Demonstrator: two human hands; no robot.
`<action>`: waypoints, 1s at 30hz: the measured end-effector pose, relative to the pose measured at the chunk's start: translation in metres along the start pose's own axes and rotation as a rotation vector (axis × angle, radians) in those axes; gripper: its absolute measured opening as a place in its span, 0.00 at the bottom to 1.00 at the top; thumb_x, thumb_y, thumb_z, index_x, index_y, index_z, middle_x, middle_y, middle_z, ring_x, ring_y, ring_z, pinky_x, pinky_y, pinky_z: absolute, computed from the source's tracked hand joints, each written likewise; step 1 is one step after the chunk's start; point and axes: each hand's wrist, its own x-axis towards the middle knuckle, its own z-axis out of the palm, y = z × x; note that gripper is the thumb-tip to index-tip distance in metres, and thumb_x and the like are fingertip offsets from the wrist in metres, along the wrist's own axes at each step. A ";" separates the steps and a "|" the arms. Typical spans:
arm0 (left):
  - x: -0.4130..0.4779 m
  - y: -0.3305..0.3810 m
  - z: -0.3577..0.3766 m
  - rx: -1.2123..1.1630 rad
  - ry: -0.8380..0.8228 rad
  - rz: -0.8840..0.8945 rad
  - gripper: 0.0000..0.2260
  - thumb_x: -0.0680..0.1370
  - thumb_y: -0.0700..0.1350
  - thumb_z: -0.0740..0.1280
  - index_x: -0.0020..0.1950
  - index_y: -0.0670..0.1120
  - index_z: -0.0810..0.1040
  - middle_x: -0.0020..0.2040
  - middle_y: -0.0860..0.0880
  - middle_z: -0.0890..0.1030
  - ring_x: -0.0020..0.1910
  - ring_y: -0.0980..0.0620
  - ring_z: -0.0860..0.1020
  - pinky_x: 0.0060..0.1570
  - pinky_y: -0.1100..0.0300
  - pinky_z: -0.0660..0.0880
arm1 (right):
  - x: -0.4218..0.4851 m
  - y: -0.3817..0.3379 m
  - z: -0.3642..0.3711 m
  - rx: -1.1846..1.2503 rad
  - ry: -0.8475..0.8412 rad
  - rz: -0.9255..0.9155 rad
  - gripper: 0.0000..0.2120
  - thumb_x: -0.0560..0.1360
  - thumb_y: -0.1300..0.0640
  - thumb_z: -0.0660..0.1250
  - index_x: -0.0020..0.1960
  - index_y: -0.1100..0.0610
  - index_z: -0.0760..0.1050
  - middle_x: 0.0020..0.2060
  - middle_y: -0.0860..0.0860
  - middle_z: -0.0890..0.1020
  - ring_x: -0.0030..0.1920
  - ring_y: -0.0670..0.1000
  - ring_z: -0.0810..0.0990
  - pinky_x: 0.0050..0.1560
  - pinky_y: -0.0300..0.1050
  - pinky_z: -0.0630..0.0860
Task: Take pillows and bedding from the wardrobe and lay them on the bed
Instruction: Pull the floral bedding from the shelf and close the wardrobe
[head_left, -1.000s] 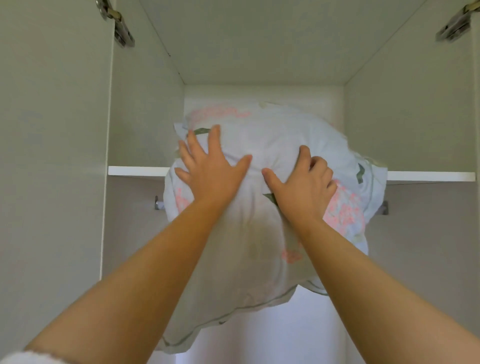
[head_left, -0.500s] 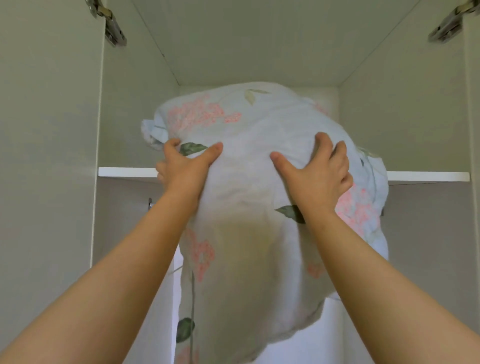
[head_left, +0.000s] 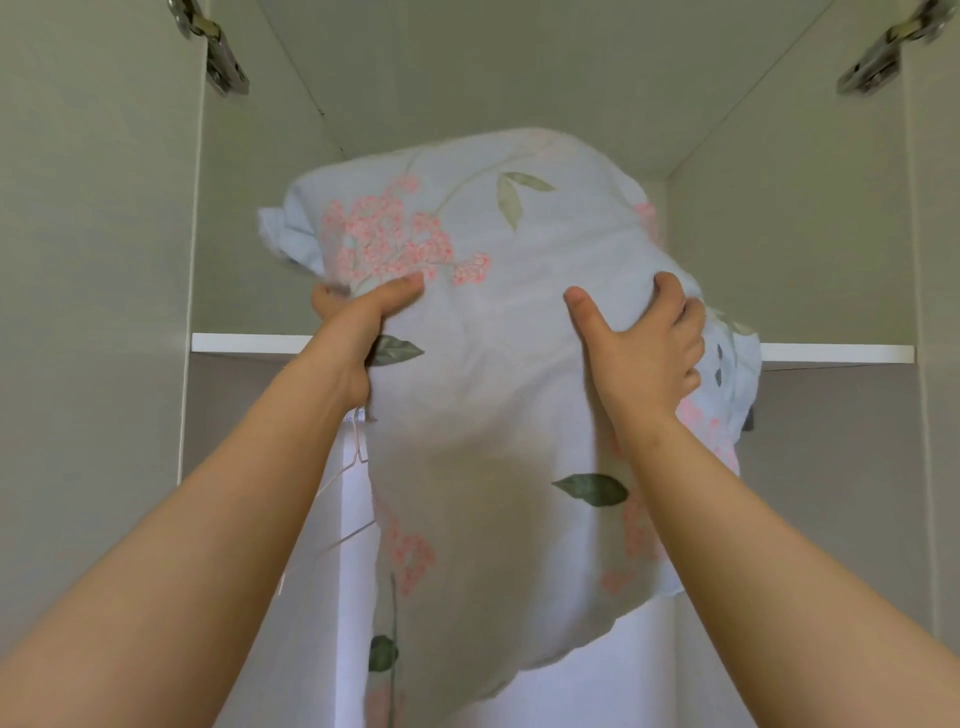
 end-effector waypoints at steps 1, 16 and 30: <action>-0.001 0.003 0.001 0.014 0.004 0.009 0.44 0.70 0.51 0.72 0.76 0.51 0.45 0.70 0.49 0.68 0.32 0.58 0.78 0.29 0.61 0.80 | -0.001 -0.001 0.000 0.014 -0.025 0.021 0.43 0.67 0.32 0.64 0.75 0.48 0.53 0.75 0.55 0.57 0.74 0.59 0.56 0.70 0.60 0.53; -0.022 -0.010 -0.017 -0.008 -0.214 -0.031 0.20 0.72 0.40 0.70 0.64 0.42 0.74 0.57 0.43 0.81 0.47 0.48 0.82 0.34 0.59 0.82 | -0.024 0.035 -0.012 0.419 -0.135 0.276 0.36 0.65 0.37 0.71 0.64 0.52 0.61 0.56 0.47 0.74 0.54 0.52 0.73 0.66 0.54 0.69; -0.063 -0.069 -0.037 -0.131 -0.058 -0.188 0.17 0.71 0.38 0.71 0.59 0.40 0.77 0.53 0.41 0.82 0.47 0.45 0.82 0.40 0.54 0.82 | -0.073 0.067 -0.030 0.264 -0.099 0.310 0.39 0.67 0.37 0.69 0.67 0.61 0.64 0.66 0.56 0.68 0.65 0.58 0.70 0.67 0.59 0.67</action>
